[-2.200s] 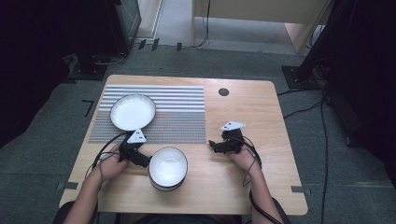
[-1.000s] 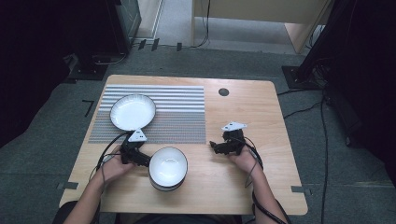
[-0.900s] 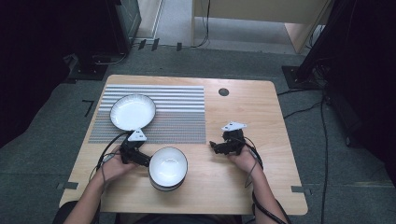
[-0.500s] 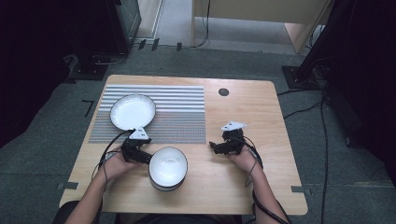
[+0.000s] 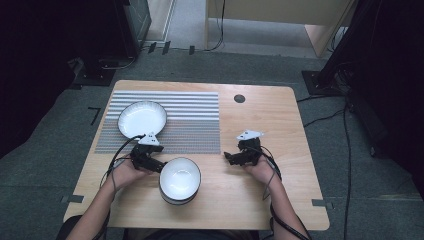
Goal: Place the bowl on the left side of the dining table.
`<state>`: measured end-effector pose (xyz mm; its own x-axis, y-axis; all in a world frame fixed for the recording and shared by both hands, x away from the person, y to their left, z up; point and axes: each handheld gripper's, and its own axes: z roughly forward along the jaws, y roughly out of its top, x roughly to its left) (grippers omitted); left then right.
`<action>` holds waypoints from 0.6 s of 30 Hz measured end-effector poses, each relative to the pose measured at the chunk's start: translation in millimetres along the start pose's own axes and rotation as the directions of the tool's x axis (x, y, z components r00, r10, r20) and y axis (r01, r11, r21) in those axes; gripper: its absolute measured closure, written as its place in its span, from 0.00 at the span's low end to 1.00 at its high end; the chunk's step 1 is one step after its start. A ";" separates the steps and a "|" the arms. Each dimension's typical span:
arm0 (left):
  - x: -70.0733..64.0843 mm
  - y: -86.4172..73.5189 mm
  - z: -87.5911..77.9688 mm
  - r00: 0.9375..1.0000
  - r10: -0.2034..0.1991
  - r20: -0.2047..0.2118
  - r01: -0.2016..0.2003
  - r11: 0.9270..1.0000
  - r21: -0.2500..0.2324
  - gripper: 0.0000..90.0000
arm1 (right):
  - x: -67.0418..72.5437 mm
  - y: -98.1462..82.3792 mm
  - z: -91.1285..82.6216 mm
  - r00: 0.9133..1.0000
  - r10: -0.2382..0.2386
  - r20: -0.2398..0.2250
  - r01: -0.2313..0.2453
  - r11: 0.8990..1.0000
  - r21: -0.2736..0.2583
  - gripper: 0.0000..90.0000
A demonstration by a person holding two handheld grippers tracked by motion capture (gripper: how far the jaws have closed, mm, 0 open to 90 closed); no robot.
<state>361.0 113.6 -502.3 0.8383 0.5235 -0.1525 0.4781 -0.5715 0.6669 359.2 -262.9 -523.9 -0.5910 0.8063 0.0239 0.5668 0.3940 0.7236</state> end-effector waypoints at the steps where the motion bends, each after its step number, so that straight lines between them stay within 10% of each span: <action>1: 0.0 0.0 0.0 1.000 0.000 0.000 0.000 1.000 0.000 0.20 | 0.0 0.0 0.0 1.000 0.000 0.000 0.000 1.000 0.000 0.06; 18: 9.7 26.2 4.3 0.997 -0.004 0.079 0.004 1.000 -0.003 0.27 | 0.3 0.4 0.4 1.000 0.000 0.000 0.000 1.000 0.003 0.06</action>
<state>382.8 101.1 -489.5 0.8547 0.4740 -0.2119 0.4806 -0.5677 0.6684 359.5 -262.3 -523.9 -0.5909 0.8064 0.0241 0.5685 0.3950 0.7216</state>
